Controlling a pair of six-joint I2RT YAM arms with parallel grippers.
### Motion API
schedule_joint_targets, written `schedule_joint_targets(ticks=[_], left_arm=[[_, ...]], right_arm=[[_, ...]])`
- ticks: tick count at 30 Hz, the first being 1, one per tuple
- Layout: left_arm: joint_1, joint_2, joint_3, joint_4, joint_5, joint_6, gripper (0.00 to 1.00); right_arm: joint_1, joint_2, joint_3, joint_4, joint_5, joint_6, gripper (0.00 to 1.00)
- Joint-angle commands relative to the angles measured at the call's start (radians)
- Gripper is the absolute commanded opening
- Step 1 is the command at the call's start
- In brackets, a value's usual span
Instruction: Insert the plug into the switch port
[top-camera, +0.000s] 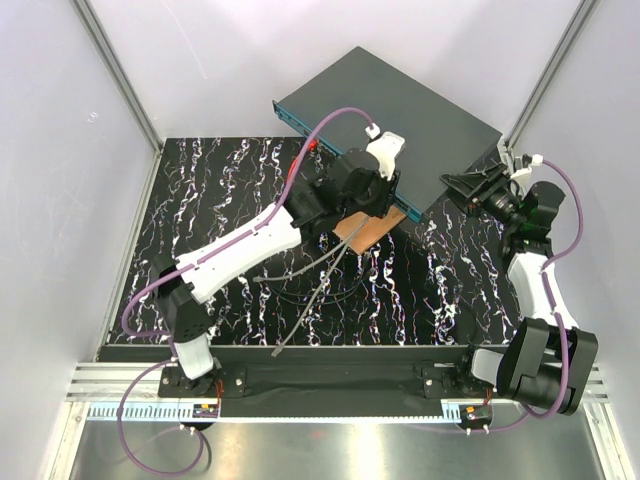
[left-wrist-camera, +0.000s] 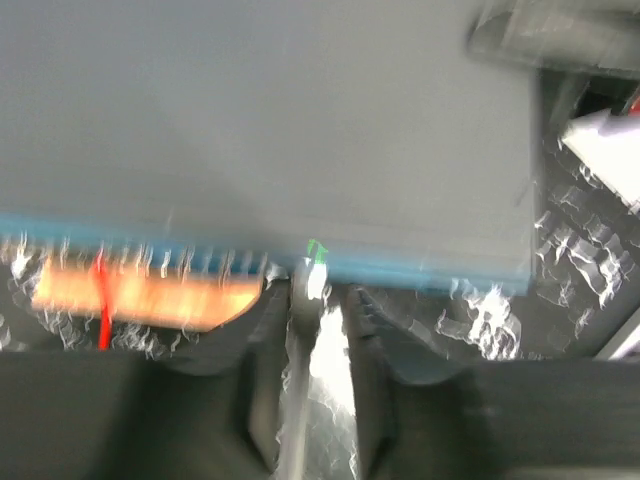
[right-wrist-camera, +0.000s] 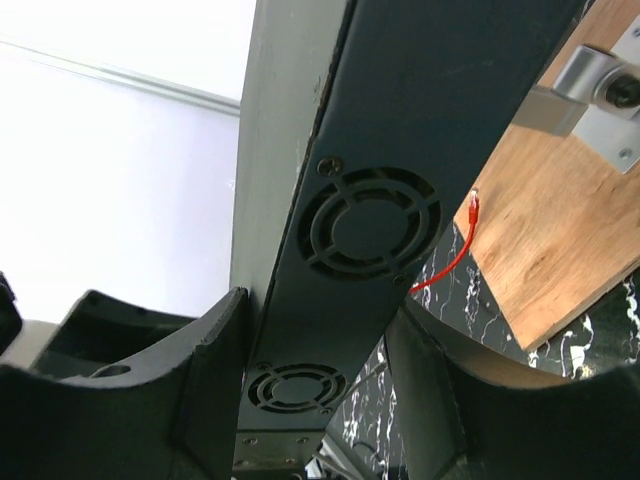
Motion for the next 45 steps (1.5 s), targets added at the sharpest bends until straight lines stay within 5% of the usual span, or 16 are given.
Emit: schedule_joint_targets(ticks=[1,7,13,16,17,21,26,29,37,45], left_arm=[[0.019,-0.089,-0.093,0.305,0.042,0.021,0.40],[0.036,-0.346,-0.342,0.265,0.067,0.055,0.51],[0.106,-0.620,-0.482,0.160,0.067,0.000,0.56],[0.244,-0.714,-0.562,0.047,0.079,-0.028,0.56],[0.336,-0.726,-0.577,0.015,0.079,-0.031,0.56],[0.557,-0.731,-0.635,-0.126,0.134,0.003,0.57],[0.790,-0.624,-0.721,-0.179,0.216,0.027,0.57],[0.832,-0.518,-0.744,-0.159,0.235,0.035,0.54],[0.838,-0.273,-0.743,0.002,0.412,0.023,0.43],[0.837,-0.066,-0.706,0.100,0.386,0.000,0.40]], right_arm=[[0.085,0.001,0.058,-0.044,-0.061,-0.134,0.01],[0.073,0.025,0.109,-0.130,-0.055,-0.172,0.08],[0.062,0.025,0.116,-0.159,-0.062,-0.180,0.33],[0.055,0.017,0.148,-0.239,-0.059,-0.227,0.61],[0.052,0.014,0.171,-0.297,-0.058,-0.264,0.77],[0.039,-0.007,0.237,-0.466,-0.047,-0.370,1.00],[0.024,-0.022,0.352,-0.726,-0.009,-0.543,1.00],[0.016,-0.036,0.411,-0.861,0.014,-0.644,1.00],[-0.016,-0.058,0.552,-1.145,0.063,-0.863,1.00],[-0.040,-0.049,0.679,-1.276,0.062,-0.965,1.00]])
